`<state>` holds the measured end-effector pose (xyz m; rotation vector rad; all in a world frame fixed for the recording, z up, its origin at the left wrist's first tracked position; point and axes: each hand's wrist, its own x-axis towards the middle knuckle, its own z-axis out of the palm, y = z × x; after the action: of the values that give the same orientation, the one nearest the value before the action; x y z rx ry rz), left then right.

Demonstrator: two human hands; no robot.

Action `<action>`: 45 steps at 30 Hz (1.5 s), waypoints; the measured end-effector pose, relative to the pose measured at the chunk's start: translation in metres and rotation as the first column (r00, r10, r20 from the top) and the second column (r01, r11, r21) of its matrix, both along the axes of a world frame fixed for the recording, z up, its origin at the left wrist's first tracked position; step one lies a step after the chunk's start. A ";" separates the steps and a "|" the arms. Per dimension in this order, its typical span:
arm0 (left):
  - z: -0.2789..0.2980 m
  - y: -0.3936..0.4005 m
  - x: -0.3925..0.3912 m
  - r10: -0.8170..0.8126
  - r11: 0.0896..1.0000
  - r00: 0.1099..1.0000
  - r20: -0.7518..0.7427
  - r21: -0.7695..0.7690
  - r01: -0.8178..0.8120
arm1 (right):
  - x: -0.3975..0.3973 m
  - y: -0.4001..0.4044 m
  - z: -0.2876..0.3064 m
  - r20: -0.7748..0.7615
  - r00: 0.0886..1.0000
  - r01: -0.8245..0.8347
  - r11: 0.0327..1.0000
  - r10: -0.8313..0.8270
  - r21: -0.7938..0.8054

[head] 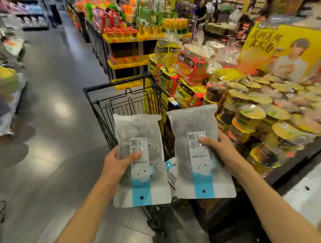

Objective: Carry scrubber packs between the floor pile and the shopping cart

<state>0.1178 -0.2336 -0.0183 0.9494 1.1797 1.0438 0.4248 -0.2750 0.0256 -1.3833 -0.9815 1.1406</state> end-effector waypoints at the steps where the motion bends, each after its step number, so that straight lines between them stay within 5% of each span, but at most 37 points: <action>1: -0.002 0.006 0.006 0.026 1.000 1.000 -0.003 -0.009 -0.026 | 0.007 0.015 -0.002 0.009 0.999 -0.031 1.000 0.031 -0.004; 7: -0.019 0.046 0.026 0.142 0.986 0.990 -0.013 -0.084 -0.142 | 0.029 0.104 -0.022 -0.005 0.982 -0.188 0.981 0.188 -0.052; 20: -0.083 0.185 0.054 0.274 0.938 0.958 0.079 -0.240 -0.249 | 0.039 0.277 -0.090 -0.008 0.970 -0.239 0.948 0.243 -0.210; 36: -0.310 0.299 0.098 0.381 0.823 0.918 -0.111 -0.411 -0.391 | 0.037 0.441 -0.360 0.045 0.918 -0.347 0.852 0.394 -0.392; 45: -0.364 0.309 0.104 0.480 0.773 0.870 -0.112 -0.416 -0.479 | 0.038 0.471 -0.441 0.005 0.904 -0.380 0.809 0.428 -0.449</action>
<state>0.2218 0.0749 -0.3819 0.2907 1.6222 1.1067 0.4624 0.1960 -0.4153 -1.6494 -1.1823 1.7067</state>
